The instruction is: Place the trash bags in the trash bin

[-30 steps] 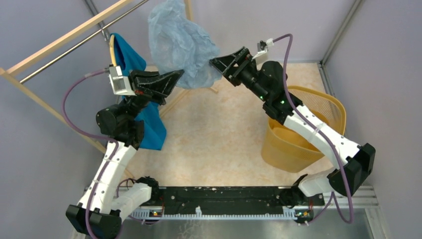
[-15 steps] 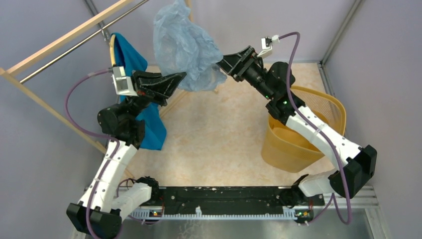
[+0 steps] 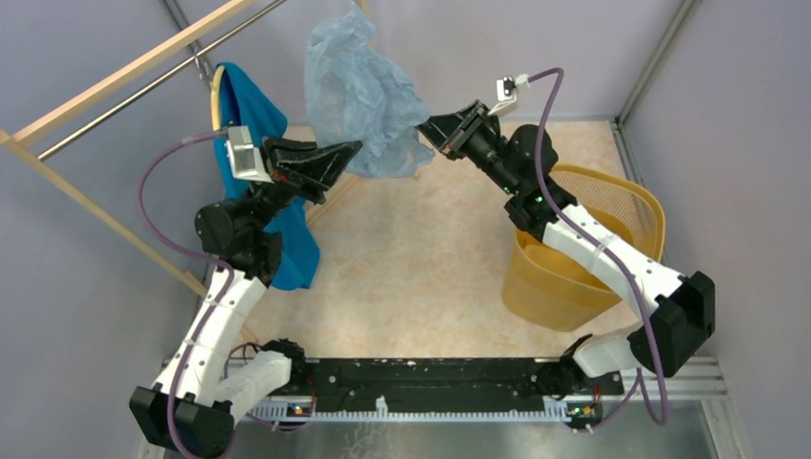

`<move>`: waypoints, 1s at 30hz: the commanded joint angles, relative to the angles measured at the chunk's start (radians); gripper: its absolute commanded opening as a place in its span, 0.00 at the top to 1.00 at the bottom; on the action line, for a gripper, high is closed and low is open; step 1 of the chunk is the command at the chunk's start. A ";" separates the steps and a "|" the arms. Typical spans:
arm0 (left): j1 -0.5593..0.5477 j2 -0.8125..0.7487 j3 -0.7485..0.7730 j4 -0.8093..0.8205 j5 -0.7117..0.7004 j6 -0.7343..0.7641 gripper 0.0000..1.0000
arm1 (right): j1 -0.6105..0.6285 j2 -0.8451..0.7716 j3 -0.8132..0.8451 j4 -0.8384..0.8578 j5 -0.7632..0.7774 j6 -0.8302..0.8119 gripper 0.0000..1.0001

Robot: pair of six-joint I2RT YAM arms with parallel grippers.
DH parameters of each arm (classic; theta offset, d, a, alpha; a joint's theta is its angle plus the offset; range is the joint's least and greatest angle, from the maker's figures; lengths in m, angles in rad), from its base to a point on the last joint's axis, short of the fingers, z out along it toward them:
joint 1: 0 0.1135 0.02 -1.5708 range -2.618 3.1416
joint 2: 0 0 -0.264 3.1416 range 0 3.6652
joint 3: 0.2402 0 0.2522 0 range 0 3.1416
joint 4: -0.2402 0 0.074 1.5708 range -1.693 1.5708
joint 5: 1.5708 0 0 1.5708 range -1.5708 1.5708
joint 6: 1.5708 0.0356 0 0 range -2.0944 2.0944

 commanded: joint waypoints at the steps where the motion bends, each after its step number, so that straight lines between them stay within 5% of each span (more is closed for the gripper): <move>1: 0.004 -0.033 -0.042 -0.063 -0.034 0.058 1.00 | -0.008 -0.043 -0.026 0.004 0.080 -0.135 1.00; 5: 0.004 -0.077 -0.096 -0.054 -0.077 0.054 1.00 | -0.018 -0.071 -0.051 -0.002 0.116 -0.170 0.99; 8: 0.004 -0.081 -0.073 -0.057 -0.068 0.061 1.00 | -0.020 -0.068 -0.066 0.006 0.092 -0.140 0.71; 15: 0.004 -0.052 -0.044 -0.031 -0.049 0.038 1.00 | -0.024 -0.031 -0.088 0.069 -0.028 -0.019 0.34; 24: 0.004 -0.051 -0.043 -0.009 -0.031 0.024 1.00 | -0.023 0.071 -0.070 0.143 -0.135 0.070 0.27; 30: 0.004 -0.059 -0.046 -0.023 -0.028 0.036 1.00 | -0.029 0.087 -0.071 0.193 -0.162 0.106 0.51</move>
